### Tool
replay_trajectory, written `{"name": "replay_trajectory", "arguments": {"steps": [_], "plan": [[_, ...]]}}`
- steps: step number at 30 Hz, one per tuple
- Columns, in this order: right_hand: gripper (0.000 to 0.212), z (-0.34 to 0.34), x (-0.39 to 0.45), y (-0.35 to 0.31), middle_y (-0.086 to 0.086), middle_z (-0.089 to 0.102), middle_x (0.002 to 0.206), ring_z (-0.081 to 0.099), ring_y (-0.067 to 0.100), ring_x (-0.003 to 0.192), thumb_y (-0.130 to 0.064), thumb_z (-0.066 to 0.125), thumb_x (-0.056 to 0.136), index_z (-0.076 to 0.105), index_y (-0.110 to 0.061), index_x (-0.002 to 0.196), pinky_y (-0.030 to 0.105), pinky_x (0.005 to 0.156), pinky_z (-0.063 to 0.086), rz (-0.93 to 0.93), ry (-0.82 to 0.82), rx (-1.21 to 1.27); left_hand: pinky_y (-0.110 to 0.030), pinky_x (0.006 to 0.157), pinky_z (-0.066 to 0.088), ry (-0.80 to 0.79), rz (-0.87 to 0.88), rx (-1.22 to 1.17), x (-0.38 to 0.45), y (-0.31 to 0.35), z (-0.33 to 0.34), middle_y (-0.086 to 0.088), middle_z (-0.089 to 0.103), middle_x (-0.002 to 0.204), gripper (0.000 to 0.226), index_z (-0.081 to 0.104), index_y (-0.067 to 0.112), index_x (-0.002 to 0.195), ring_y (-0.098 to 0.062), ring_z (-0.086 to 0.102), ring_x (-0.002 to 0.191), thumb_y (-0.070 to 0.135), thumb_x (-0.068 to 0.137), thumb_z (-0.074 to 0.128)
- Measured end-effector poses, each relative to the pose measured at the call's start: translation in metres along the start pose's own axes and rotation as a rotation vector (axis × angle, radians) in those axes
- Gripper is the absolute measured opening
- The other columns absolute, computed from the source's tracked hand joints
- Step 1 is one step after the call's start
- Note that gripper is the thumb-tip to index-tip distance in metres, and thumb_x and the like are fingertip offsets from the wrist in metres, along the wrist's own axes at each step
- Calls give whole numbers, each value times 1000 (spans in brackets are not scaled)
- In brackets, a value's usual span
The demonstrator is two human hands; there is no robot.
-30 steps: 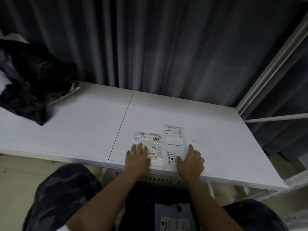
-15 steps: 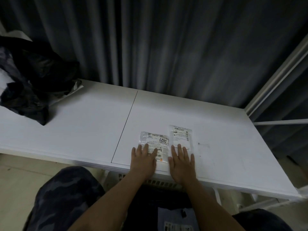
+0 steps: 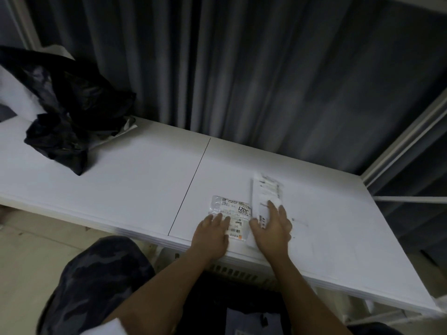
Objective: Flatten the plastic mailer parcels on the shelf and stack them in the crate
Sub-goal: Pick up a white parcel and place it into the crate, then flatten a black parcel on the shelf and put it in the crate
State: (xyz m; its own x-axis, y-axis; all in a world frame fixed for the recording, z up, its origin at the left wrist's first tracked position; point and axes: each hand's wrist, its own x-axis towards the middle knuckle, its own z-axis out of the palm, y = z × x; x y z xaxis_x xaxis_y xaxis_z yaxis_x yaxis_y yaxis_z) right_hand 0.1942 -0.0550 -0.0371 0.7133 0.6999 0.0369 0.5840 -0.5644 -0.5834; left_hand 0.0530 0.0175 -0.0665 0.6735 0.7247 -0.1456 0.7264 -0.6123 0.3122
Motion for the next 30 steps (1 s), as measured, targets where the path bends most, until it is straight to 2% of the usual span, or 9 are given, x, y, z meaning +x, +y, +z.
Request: {"name": "replay_trajectory", "arguments": {"steps": [3,6,9,11,15,20,23,25,30], "plan": [[72,12,-5,-24,4,7,160,15,31,140,-58,41,83,26,-34,149,45,111,18,-120,-97,-90,-34,97,39,57,-30,-296,-2,-5,-7,-14,48,134,50,31,9,139,-27,44,122,13,91,43],[64,39,-6,-32,3,-8,161,6,33,142,-60,29,91,11,-43,150,47,112,15,-143,-245,-269,-36,94,44,62,-55,-523,-2,-16,-12,-14,53,131,51,29,13,140,-28,54,114,11,91,44],[58,66,-11,-26,4,-14,160,-4,35,145,-60,17,97,-1,-45,150,50,113,11,-108,-290,-384,-31,108,35,58,-30,-548,-1,-22,-13,-8,39,148,55,24,15,148,-23,44,131,13,96,41],[60,78,-14,-21,3,-15,160,-9,33,146,-62,7,94,-5,-42,150,52,113,9,-110,-239,-435,-27,109,31,78,-4,-526,0,-22,-13,-5,37,150,53,28,14,148,-20,41,133,14,97,42],[83,91,-14,-14,0,-15,160,-17,23,146,-65,-25,76,-5,-35,152,52,113,-13,-194,-140,-460,-25,106,32,154,45,-480,-1,-23,-9,-5,46,143,45,41,12,140,-19,45,127,13,96,45],[85,90,-2,-16,3,-12,161,-10,20,148,-57,-23,74,-8,-27,153,50,117,-5,-201,-212,-492,-27,115,16,154,77,-307,11,-27,-3,-6,41,148,43,46,11,139,-22,39,134,15,96,41],[63,88,1,-16,3,-15,160,-13,21,147,-54,-1,96,-11,-27,152,51,116,-6,-168,-265,-516,-29,116,15,83,70,-278,16,-27,-4,-5,35,151,44,45,11,140,-23,35,137,16,96,40],[60,85,4,-17,3,-16,160,-13,21,147,-49,8,100,-12,-27,152,53,116,-6,-158,-280,-528,-30,115,19,57,67,-279,20,-24,-8,-5,34,152,45,45,11,140,-24,35,137,16,96,41],[60,70,17,-32,2,-13,161,-12,21,147,-50,12,101,-5,-26,153,58,114,-7,-105,-409,-546,-26,111,25,-72,16,-537,25,-27,-30,-7,35,152,47,39,10,144,-20,35,137,14,97,44]]}}
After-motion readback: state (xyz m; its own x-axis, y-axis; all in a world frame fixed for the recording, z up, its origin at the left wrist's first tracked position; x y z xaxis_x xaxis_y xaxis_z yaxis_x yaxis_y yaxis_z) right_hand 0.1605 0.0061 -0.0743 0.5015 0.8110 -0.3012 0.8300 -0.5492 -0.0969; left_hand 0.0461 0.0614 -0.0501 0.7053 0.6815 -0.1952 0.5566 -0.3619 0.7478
